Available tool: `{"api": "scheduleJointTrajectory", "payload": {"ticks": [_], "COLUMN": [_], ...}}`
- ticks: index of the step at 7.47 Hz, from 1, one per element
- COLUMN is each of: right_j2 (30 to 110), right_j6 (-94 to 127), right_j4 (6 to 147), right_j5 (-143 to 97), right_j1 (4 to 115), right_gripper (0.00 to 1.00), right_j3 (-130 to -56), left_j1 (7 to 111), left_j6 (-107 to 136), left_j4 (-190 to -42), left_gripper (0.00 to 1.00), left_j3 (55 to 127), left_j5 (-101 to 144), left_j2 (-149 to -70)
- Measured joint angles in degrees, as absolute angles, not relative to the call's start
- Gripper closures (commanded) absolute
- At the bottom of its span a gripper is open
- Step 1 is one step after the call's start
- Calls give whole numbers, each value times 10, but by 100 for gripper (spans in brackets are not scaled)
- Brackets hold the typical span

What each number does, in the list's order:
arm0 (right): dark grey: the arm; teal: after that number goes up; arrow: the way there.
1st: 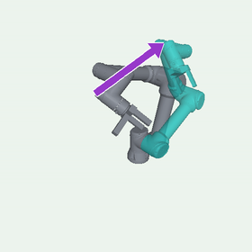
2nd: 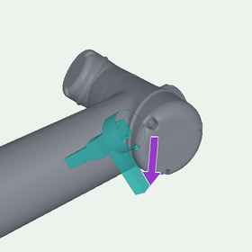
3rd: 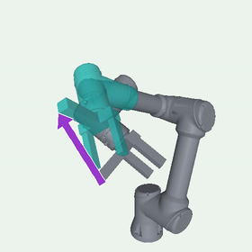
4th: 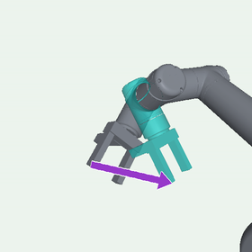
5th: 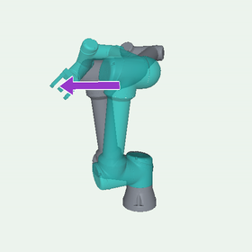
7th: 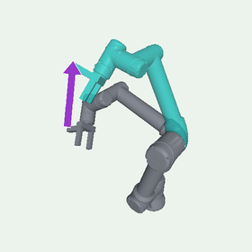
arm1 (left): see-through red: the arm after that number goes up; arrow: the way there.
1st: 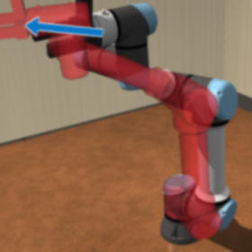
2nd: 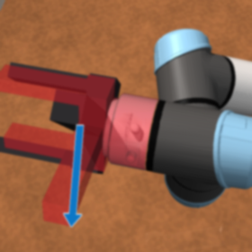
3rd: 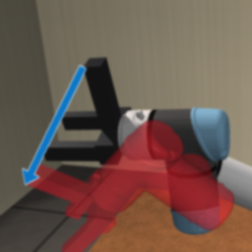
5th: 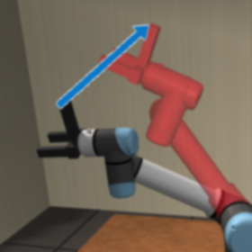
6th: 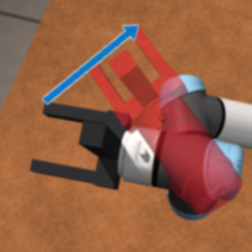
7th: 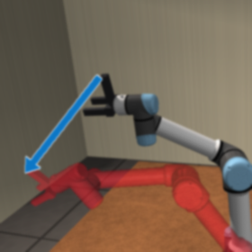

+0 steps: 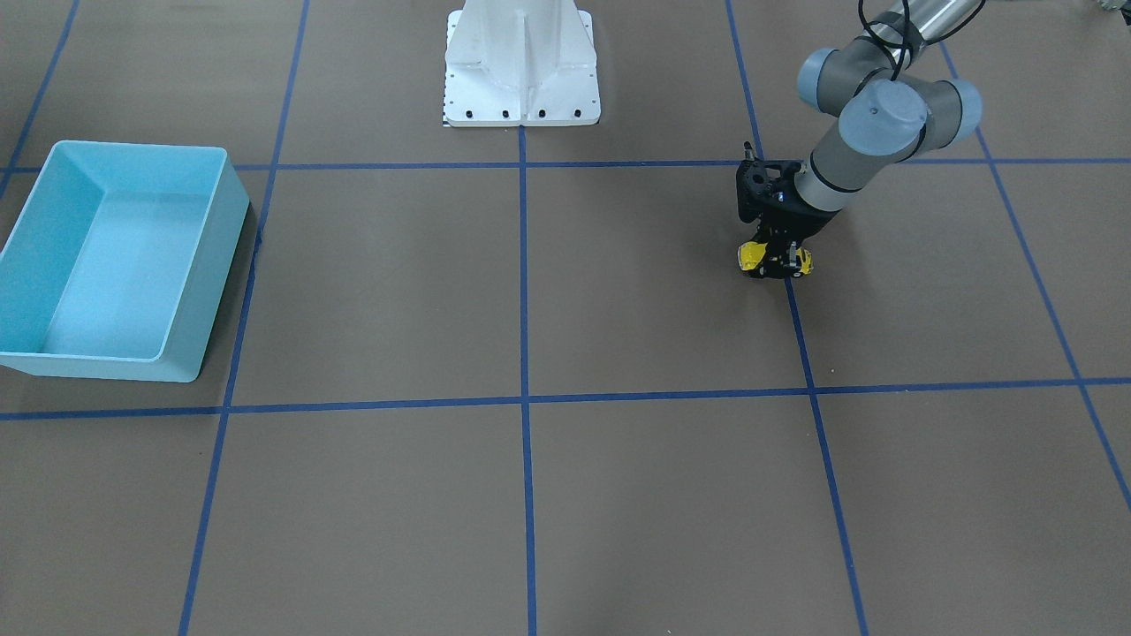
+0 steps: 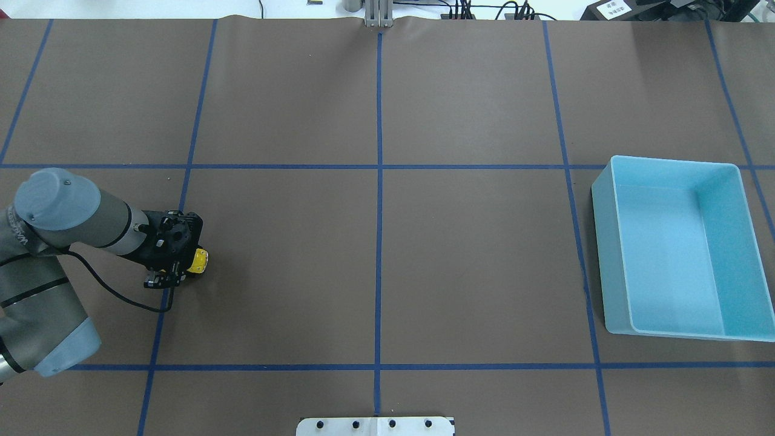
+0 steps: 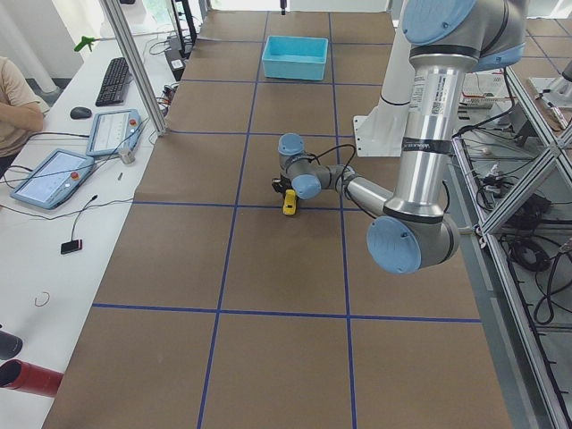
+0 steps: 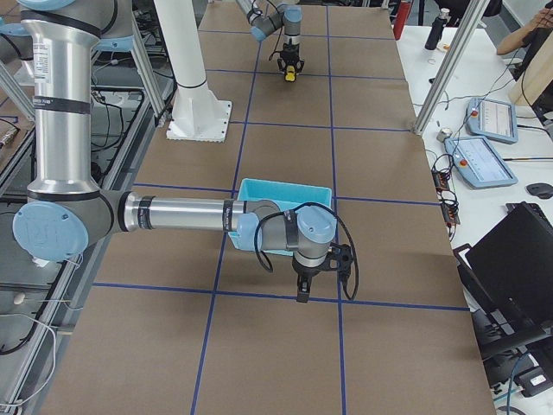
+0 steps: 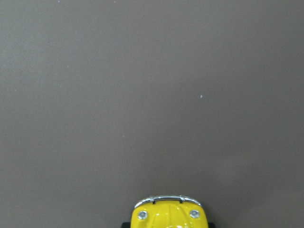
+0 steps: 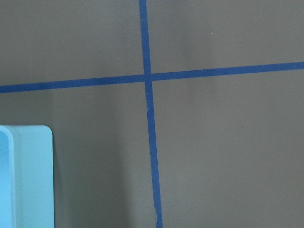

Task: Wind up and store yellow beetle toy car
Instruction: 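Keep pulling the car back toward the robot with the left gripper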

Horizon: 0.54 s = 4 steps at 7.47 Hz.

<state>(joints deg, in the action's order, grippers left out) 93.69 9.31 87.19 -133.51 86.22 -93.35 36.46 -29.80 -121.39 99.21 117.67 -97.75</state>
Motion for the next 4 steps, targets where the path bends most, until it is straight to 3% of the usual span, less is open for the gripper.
{"api": "scheduleJointTrajectory", "payload": {"ticks": [4], "right_j2": [937], "right_j6": [93], "right_j4": [873], "right_j5": [-1335], "right_j1": [862], "right_gripper": [0], "right_j3": [-935], "left_j1": [367], "left_j6": [-298], "left_j4": [-1221], "left_gripper": [98], "left_j3": [994], "left_j5": [1181], "left_j2": [-968]}}
